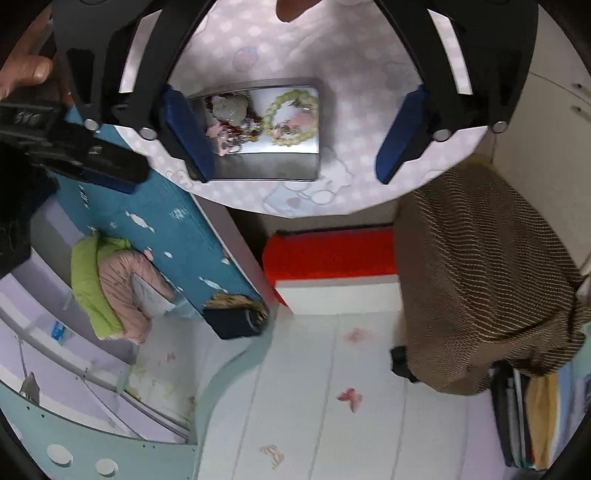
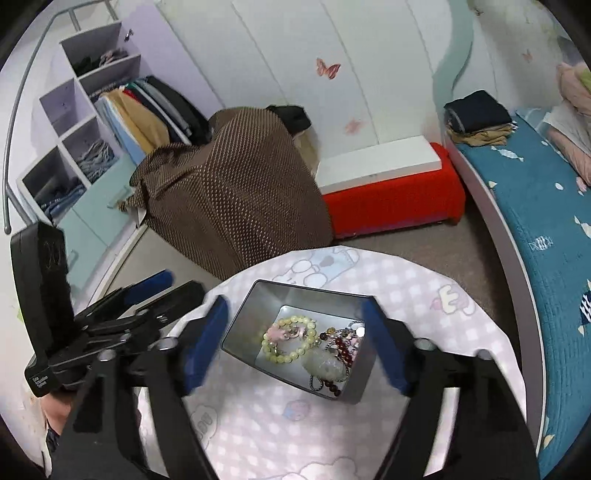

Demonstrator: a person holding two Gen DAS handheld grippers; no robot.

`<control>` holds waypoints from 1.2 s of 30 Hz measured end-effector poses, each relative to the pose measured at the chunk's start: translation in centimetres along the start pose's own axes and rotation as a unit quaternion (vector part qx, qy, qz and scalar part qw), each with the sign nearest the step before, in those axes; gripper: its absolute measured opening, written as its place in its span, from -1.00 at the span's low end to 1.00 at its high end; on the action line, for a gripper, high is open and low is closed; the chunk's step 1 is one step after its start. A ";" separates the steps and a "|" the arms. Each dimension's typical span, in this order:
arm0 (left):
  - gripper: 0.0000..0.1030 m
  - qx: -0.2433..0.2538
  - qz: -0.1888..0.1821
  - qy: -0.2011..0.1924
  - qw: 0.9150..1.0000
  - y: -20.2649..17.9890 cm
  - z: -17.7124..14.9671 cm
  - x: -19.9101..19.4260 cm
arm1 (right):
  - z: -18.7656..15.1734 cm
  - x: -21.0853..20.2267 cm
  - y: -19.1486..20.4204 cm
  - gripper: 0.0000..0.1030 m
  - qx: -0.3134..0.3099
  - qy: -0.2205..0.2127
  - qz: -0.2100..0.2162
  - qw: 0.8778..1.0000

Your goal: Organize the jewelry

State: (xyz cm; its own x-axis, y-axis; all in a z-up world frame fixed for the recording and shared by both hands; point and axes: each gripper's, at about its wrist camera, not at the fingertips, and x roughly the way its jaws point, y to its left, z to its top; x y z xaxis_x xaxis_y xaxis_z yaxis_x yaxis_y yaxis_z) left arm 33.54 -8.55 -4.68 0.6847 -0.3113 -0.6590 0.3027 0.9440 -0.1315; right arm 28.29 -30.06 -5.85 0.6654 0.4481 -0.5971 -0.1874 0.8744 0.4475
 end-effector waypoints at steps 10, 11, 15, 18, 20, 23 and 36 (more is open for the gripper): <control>0.88 0.007 0.072 -0.065 0.995 0.7 -2.5 -8.1 | -1.7 -4.2 3.2 0.86 -0.033 -0.049 -0.054 0.997; 0.88 0.008 0.079 -0.072 0.994 0.7 -2.8 -9.1 | -2.1 -4.9 4.0 0.86 -0.044 -0.056 -0.066 0.995; 0.90 0.009 0.104 -0.108 0.989 0.5 -4.2 -13.8 | -4.0 -7.3 7.0 0.86 -0.078 -0.083 -0.094 0.989; 0.90 0.004 0.113 -0.130 0.985 0.4 -5.7 -17.2 | -5.9 -9.1 8.7 0.86 -0.092 -0.099 -0.095 0.986; 0.90 0.006 0.119 -0.143 0.983 0.3 -6.7 -19.3 | -7.4 -10.7 9.7 0.86 -0.101 -0.113 -0.100 0.983; 0.90 0.001 0.127 -0.158 0.979 0.1 -8.2 -21.9 | -9.0 -13.0 10.8 0.86 -0.106 -0.132 -0.110 0.979; 0.90 0.003 0.123 -0.202 0.972 -3.9 -14.9 -30.4 | -14.7 -19.5 16.0 0.86 -0.143 -0.194 -0.145 0.960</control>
State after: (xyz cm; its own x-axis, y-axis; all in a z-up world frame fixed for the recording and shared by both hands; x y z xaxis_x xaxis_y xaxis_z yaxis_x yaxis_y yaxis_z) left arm 1.68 -1.09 4.81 0.9409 -0.0951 -0.3251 0.1002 0.9950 -0.0013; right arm 1.69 -22.11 3.12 0.9281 0.1236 -0.3511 -0.1075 0.9921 0.0652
